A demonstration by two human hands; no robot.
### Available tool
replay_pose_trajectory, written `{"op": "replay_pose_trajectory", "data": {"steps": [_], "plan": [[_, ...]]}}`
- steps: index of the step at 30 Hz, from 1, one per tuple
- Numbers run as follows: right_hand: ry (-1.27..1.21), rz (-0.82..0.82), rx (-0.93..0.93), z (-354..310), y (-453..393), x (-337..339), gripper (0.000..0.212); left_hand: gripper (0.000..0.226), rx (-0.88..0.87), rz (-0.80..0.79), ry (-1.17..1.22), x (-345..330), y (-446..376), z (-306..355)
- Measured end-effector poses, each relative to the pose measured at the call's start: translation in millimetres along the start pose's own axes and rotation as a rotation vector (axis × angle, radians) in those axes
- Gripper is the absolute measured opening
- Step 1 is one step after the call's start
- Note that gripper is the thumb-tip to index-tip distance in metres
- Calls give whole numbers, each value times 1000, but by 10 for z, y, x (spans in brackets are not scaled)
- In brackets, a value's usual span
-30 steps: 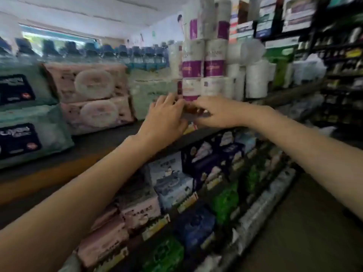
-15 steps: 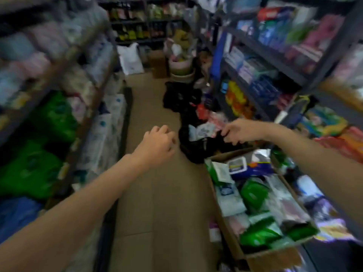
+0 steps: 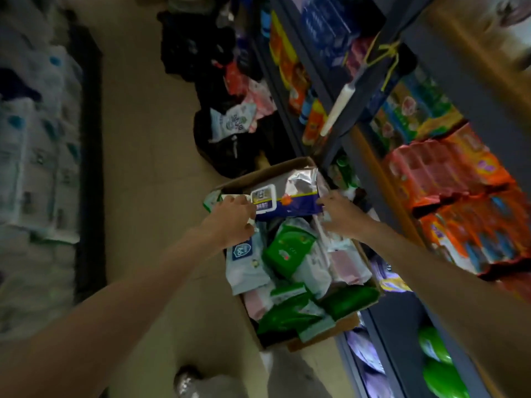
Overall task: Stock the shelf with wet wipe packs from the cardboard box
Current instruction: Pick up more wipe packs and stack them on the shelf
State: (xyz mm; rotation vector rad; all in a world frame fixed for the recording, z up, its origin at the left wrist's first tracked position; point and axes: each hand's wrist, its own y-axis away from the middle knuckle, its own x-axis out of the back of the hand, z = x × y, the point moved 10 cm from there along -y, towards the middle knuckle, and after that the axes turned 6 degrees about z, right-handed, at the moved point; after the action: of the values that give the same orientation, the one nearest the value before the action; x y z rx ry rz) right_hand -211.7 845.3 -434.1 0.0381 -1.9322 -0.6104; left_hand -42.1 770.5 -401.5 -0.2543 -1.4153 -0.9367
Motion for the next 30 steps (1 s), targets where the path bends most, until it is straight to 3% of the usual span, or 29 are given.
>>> {"op": "replay_pose_trajectory", "data": {"steps": [3, 6, 10, 14, 17, 20, 24, 28, 30], "plan": [[-94, 141, -51, 44, -303, 54, 35, 34, 81, 1, 48, -8, -154, -165], [-273, 209, -182, 154, -547, -22, 60, 34, 141, -21, 71, -97, -248, -307], [-423, 171, -359, 323, -737, -317, 87, 34, 154, -44, 80, -297, -328, -386], [-496, 233, -489, 473, -825, -390, 92, 32, 154, -47, 151, -433, -342, -392], [-358, 345, -561, 444, -719, -308, 88, 32, 158, -55, 167, -515, -290, -462], [-61, 485, -455, 148, -591, -146, 81, 34, 183, -65, 187, -562, -189, -561], [137, 488, -171, -392, -540, -157, 66, 35, 190, -77, 217, -627, -12, -637], [200, 101, 281, -1141, -328, -757, 50, 35, 195, -106, 218, -759, 189, -671], [282, -98, 387, -1296, -142, -1188, 57, 35, 197, -104, 202, -828, 275, -686]]}}
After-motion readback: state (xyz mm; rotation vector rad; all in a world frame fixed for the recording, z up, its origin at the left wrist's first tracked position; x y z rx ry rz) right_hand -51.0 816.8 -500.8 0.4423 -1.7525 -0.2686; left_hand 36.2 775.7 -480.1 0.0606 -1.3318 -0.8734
